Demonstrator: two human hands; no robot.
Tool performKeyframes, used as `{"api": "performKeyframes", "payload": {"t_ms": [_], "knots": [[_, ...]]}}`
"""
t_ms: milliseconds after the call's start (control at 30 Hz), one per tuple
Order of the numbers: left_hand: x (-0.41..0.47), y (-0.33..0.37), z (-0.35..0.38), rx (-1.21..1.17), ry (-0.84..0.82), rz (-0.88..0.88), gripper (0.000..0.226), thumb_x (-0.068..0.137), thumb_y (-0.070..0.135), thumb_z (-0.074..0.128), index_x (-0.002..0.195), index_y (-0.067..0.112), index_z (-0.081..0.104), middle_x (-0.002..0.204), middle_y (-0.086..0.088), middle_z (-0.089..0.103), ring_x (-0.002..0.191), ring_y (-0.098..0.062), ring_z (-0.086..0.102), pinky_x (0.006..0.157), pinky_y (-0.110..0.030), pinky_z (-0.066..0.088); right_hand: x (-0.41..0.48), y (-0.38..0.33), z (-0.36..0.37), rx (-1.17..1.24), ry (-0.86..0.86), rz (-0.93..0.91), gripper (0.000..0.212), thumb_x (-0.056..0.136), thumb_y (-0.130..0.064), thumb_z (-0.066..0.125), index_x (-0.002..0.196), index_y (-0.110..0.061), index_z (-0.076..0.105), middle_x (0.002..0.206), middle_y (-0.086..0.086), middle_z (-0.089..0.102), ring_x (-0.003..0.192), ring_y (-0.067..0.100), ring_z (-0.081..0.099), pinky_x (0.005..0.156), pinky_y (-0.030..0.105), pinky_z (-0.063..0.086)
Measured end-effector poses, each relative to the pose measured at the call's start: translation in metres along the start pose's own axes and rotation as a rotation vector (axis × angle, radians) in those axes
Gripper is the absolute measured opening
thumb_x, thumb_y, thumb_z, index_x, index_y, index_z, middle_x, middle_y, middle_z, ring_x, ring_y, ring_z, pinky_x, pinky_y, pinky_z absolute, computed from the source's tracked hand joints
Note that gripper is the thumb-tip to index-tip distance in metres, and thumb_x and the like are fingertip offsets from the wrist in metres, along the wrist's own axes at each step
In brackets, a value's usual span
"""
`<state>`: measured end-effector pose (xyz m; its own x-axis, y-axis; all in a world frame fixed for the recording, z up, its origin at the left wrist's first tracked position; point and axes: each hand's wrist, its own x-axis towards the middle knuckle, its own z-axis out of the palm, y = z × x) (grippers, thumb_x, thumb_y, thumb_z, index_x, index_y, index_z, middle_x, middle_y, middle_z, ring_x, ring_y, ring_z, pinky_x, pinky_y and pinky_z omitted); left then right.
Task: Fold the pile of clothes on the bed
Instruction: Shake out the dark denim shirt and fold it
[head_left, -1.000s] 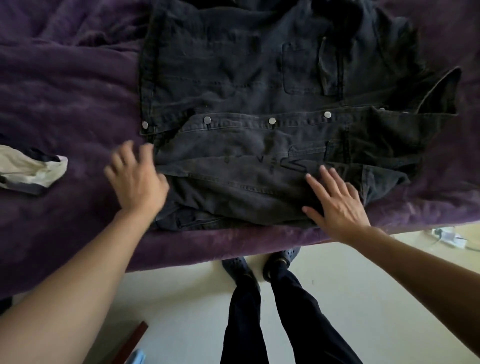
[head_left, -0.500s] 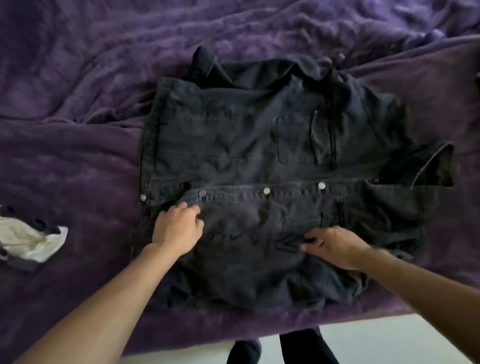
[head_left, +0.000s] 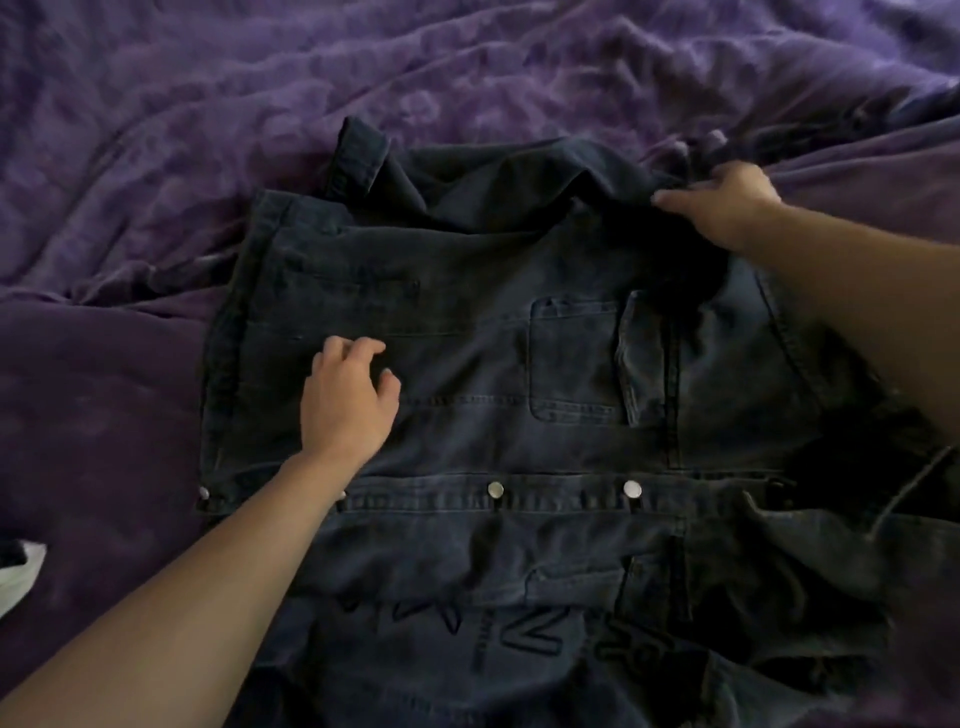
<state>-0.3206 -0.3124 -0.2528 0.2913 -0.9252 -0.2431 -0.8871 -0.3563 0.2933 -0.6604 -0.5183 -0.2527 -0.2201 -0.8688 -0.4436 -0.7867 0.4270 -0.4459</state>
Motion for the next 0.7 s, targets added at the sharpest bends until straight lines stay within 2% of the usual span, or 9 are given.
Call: {"api": "performKeyframes", "payload": {"t_ms": [67, 167, 267, 367, 433, 533, 567, 633, 700], "knots": [[0.02, 0.006, -0.009, -0.058, 0.063, 0.022, 0.034, 0.093, 0.022, 0.056, 0.125, 0.013, 0.055, 0.122, -0.011, 0.048, 0.112, -0.029, 0.05, 0.084, -0.039, 0.045, -0.008, -0.004, 0.005, 0.016, -0.029, -0.11, 0.049, 0.077, -0.047, 0.073, 0.113, -0.015, 0.065, 0.105, 0.01, 0.066, 0.097, 0.024, 0.062, 0.086, 0.034, 0.048], [0.06, 0.018, -0.025, -0.151, 0.179, -0.001, 0.038, 0.092, 0.023, 0.057, 0.128, 0.01, 0.053, 0.125, -0.016, 0.049, 0.116, -0.033, 0.049, 0.093, -0.039, 0.04, -0.06, 0.01, 0.015, -0.094, 0.202, -0.563, 0.035, 0.084, -0.04, 0.061, 0.112, -0.019, 0.064, 0.101, 0.013, 0.07, 0.093, 0.033, 0.065, 0.078, 0.039, 0.05], [0.111, 0.03, -0.04, -0.236, 0.279, -0.063, 0.051, 0.09, 0.034, 0.058, 0.134, 0.01, 0.047, 0.133, -0.017, 0.047, 0.123, -0.032, 0.045, 0.101, -0.033, 0.033, -0.125, 0.058, 0.029, -0.21, 0.201, -0.888, 0.035, 0.075, -0.029, 0.062, 0.109, -0.019, 0.06, 0.087, 0.006, 0.066, 0.079, 0.031, 0.062, 0.067, 0.037, 0.045], [0.165, 0.043, -0.043, -0.354, 0.171, -0.168, 0.079, 0.081, 0.056, 0.062, 0.144, 0.017, 0.036, 0.146, -0.008, 0.041, 0.133, -0.024, 0.04, 0.11, -0.03, 0.031, -0.158, 0.114, 0.05, -0.363, 0.075, -0.868, 0.043, 0.063, -0.016, 0.082, 0.103, -0.011, 0.066, 0.083, 0.004, 0.065, 0.074, 0.031, 0.061, 0.064, 0.039, 0.045], [0.189, 0.049, -0.033, -0.432, -0.009, -0.262, 0.088, 0.073, 0.052, 0.073, 0.145, 0.018, 0.036, 0.144, -0.006, 0.046, 0.128, -0.021, 0.048, 0.108, -0.034, 0.039, -0.165, 0.131, 0.06, -0.393, 0.001, -0.78, 0.048, 0.063, -0.02, 0.087, 0.104, -0.011, 0.065, 0.086, 0.003, 0.065, 0.077, 0.029, 0.061, 0.065, 0.039, 0.048], [0.197, 0.045, -0.011, -0.362, -0.183, -0.301, 0.057, 0.069, 0.013, 0.076, 0.123, 0.012, 0.059, 0.109, -0.013, 0.067, 0.083, -0.022, 0.065, 0.072, -0.033, 0.056, -0.164, 0.131, 0.064, -0.328, -0.005, -0.666, 0.055, 0.064, -0.024, 0.084, 0.112, -0.013, 0.06, 0.097, 0.004, 0.06, 0.088, 0.028, 0.061, 0.07, 0.037, 0.048], [0.193, 0.042, -0.008, -0.359, -0.151, -0.281, 0.04, 0.065, 0.009, 0.071, 0.105, 0.009, 0.066, 0.093, -0.013, 0.068, 0.072, -0.019, 0.062, 0.063, -0.031, 0.052, -0.162, 0.128, 0.063, -0.298, 0.007, -0.627, 0.056, 0.062, -0.019, 0.083, 0.113, -0.013, 0.061, 0.099, 0.005, 0.062, 0.089, 0.029, 0.062, 0.07, 0.037, 0.049], [0.183, 0.032, -0.02, -0.426, 0.038, -0.209, 0.013, 0.058, 0.018, 0.063, 0.07, 0.013, 0.067, 0.064, -0.002, 0.058, 0.058, -0.012, 0.053, 0.052, -0.026, 0.045, -0.157, 0.12, 0.059, -0.231, 0.046, -0.574, 0.051, 0.058, -0.006, 0.082, 0.106, -0.013, 0.064, 0.095, 0.004, 0.064, 0.083, 0.031, 0.065, 0.068, 0.037, 0.05], [0.173, 0.009, -0.047, -0.59, 0.252, -0.202, 0.005, 0.059, 0.025, 0.059, 0.059, 0.025, 0.064, 0.061, 0.004, 0.053, 0.058, -0.009, 0.05, 0.052, -0.027, 0.045, -0.153, 0.112, 0.052, -0.157, 0.124, -0.559, 0.038, 0.063, -0.004, 0.077, 0.097, -0.015, 0.064, 0.091, 0.002, 0.061, 0.076, 0.032, 0.062, 0.063, 0.038, 0.052]]}}
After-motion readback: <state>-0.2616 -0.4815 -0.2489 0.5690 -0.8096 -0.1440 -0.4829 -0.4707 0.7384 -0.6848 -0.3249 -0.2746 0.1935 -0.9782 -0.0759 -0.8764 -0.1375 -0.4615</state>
